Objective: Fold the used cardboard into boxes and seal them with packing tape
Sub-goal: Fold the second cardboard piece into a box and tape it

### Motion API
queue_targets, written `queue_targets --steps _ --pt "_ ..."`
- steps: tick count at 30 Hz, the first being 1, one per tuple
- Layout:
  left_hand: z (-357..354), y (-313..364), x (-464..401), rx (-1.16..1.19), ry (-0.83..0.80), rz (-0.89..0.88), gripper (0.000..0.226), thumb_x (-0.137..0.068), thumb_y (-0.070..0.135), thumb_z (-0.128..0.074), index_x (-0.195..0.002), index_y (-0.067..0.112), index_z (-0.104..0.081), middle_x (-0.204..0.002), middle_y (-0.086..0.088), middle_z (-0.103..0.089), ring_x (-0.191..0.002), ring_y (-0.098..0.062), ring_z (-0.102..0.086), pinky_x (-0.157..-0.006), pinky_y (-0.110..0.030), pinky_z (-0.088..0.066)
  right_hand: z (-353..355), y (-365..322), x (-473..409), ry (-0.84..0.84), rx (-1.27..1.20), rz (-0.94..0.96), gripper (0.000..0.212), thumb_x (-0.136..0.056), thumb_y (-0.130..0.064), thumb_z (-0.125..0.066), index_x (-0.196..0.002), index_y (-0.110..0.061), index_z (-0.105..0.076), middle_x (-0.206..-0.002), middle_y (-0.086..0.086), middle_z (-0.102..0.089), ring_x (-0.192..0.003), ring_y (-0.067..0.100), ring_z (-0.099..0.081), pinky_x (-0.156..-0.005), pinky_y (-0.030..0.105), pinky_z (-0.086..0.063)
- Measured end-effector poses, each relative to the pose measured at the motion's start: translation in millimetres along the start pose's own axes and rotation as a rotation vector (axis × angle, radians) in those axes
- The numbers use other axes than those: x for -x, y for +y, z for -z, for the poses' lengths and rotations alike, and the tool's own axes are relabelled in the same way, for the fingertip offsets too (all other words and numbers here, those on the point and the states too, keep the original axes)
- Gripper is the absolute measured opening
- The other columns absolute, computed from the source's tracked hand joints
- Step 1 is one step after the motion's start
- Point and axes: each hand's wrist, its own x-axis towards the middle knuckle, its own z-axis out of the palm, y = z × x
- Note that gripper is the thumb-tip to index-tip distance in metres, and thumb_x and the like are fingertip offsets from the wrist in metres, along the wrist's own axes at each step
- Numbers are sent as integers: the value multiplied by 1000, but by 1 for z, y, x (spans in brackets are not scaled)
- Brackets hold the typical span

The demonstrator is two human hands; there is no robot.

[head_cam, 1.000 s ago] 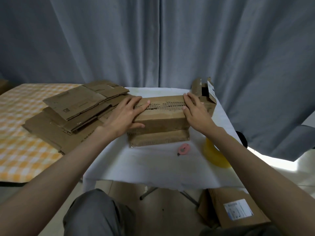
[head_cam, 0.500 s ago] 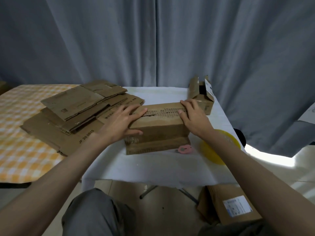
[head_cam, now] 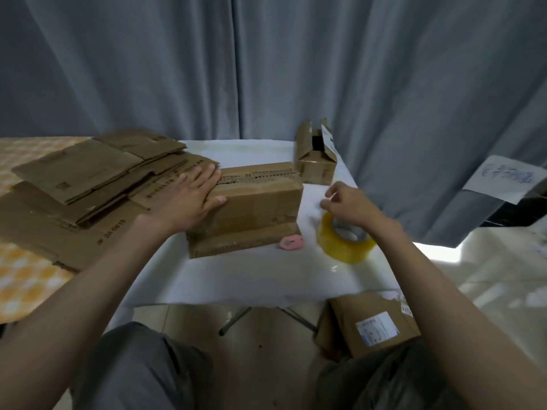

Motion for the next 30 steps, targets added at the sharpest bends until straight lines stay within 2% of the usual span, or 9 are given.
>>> queue_targets --steps 2,4,6,8,16,22,25,28,30 --pt "-2 4 -1 -16 8 7 74 -97 62 -16 -160 24 -5 -167 2 0 -154 -20 -2 -122 -41 -3 4 21 21 -170 231 -74 47 -81 -52 -67 -116 -24 -52 -116 3 -61 -102 26 -57 -80 34 -44" --pt "-2 9 -2 -29 21 12 68 -102 55 -22 -160 23 -7 -167 2 -3 -154 -21 -4 -123 -42 -4 -2 37 37 -276 465 -76 61 -74 -50 -77 -125 -26 -54 -124 -1 -60 -118 25 -54 -97 38 -41" --pt "-3 12 -1 -22 40 7 67 -103 54 -24 -160 22 -10 -167 1 -6 -154 -23 -8 -123 -42 -5 -13 50 49 -245 524 -11 46 -78 -36 -75 -121 -27 -60 -124 -3 -61 -127 23 -50 -111 44 -25" --pt "-4 13 1 -2 59 8 67 -102 54 -25 -160 21 -13 -167 1 -9 -153 -24 -10 -122 -42 -6 -18 57 58 -133 474 31 31 -83 -23 -67 -114 -25 -65 -122 -1 -63 -128 24 -50 -115 45 -21" --pt "0 16 1 42 89 -12 67 -104 51 -29 -160 20 -11 -167 1 -8 -154 -19 -7 -122 -39 -5 13 24 60 271 29 33 57 -85 -16 -74 -138 -16 -54 -140 13 -56 -128 38 -50 -102 43 -39" --pt "4 21 0 123 173 -62 66 -102 47 -43 -157 15 -26 -165 -3 -22 -152 -18 -17 -122 -37 -5 29 -38 31 247 -210 302 49 -82 -7 -77 -128 -11 -61 -120 3 -62 -108 20 -55 -81 17 -33" --pt "-2 23 0 206 73 -30 67 -103 52 -36 -159 17 -21 -167 0 -12 -153 -14 -9 -118 -30 8 23 -69 12 185 -262 369 47 -81 -7 -77 -125 -14 -63 -115 -3 -60 -108 19 -56 -85 22 -37" --pt "-6 23 0 194 52 -23 71 -102 56 -31 -160 18 -16 -167 1 -6 -153 -10 -4 -115 -27 11 13 -89 -4 137 -258 384 48 -82 -10 -76 -128 -17 -61 -124 1 -63 -114 22 -55 -92 30 -41" --pt "-2 22 1 233 27 -12 70 -102 56 -30 -159 18 -18 -167 2 -8 -153 -10 -4 -116 -28 9 5 -94 -10 94 -257 382 49 -83 -11 -77 -128 -17 -60 -125 1 -61 -114 21 -54 -88 27 -38"
